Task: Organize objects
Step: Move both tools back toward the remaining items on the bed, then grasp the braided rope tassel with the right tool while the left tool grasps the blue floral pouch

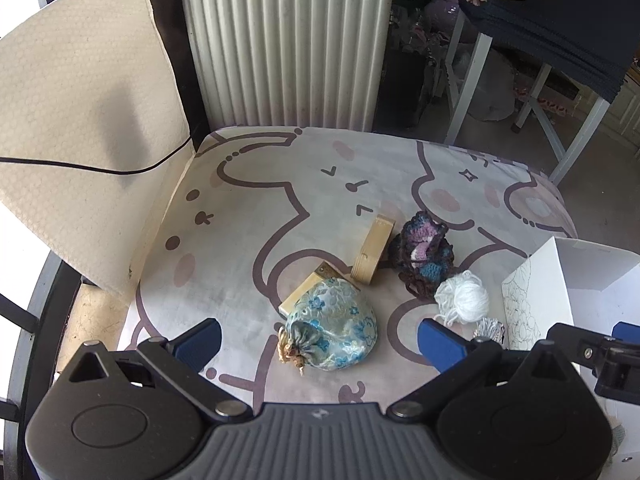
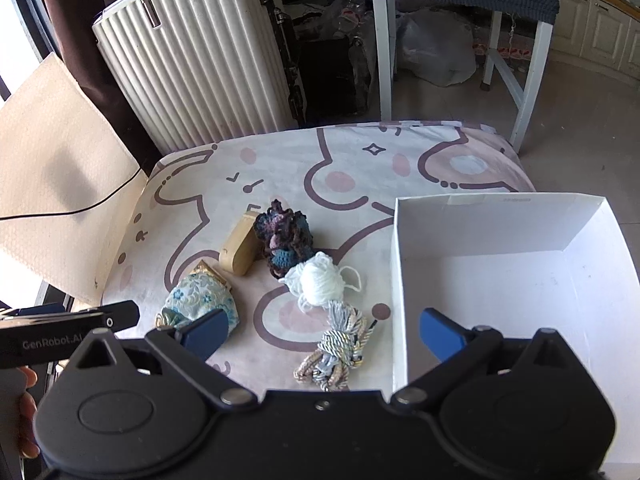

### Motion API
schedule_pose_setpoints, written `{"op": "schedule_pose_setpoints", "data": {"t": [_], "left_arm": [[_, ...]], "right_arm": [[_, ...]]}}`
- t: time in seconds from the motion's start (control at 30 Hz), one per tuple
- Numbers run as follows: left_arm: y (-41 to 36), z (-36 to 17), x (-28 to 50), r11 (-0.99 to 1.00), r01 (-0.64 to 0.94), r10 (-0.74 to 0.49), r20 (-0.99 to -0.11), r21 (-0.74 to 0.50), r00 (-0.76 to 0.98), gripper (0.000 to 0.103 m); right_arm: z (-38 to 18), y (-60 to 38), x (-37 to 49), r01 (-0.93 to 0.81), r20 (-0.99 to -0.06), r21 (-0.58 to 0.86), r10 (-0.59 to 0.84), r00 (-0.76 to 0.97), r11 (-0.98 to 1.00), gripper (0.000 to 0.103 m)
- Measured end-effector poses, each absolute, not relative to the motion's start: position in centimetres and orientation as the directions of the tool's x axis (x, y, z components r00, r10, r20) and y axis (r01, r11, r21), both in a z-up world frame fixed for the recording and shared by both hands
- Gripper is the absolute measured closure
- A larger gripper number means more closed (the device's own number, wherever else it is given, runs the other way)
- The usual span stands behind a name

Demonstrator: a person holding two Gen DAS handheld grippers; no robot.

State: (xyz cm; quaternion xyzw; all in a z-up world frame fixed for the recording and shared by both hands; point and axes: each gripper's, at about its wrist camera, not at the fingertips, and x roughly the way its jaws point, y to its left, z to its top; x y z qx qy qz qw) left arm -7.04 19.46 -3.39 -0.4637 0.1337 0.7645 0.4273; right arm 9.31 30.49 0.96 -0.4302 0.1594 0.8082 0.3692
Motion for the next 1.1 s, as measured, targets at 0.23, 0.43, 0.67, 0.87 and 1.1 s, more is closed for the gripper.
{"op": "schedule_pose_setpoints", "data": {"t": [0.23,0.43,0.67,0.87,1.1], "left_arm": [[22.0,-5.3,-8.4,-0.586,-0.789,0.55,-0.805,-0.183,-0.222,0.0],[23.6,-8.6,-9.3,-0.599,-0.782,0.512,-0.833,-0.169,-0.212,0.0],[24.6,-11.7,-10.7,-0.625,-0.762,0.47,-0.86,-0.166,-0.198,0.0],[26.0,-13.7,-11.2,-0.639,-0.75,0.431,-0.887,-0.17,-0.165,0.0],[27.1,-15.4,-10.8,-0.646,-0.745,0.389,-0.911,-0.166,-0.134,0.0]], "right_arm": [[-1.3,32.0,8.1,-0.82,-0.816,0.025,0.462,-0.347,-0.572,0.025],[-4.5,32.4,6.3,-0.859,-0.852,0.006,0.447,-0.272,-0.512,0.04],[-8.3,32.7,4.9,-0.908,-0.887,-0.052,0.437,-0.15,-0.416,0.054],[-10.8,32.8,4.2,-0.934,-0.905,-0.084,0.419,-0.074,-0.348,0.055],[-12.0,33.6,4.7,-0.965,-0.909,-0.102,0.416,-0.008,-0.24,0.054]]}}
